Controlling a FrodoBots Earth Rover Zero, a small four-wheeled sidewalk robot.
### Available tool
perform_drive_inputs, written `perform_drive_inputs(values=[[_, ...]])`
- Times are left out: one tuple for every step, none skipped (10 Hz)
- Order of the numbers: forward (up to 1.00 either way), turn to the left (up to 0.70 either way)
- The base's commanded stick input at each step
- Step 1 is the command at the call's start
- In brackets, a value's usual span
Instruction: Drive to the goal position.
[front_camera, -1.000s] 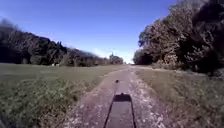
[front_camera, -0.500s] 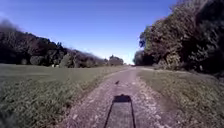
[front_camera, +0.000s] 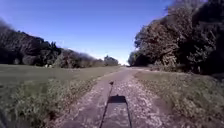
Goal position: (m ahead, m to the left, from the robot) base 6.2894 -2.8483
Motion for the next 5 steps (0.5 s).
perform_drive_inputs(values=[[0.5, 0.0], [0.5, 0.0], [0.5, 0.0], [0.5, 0.0], [0.5, 0.0]])
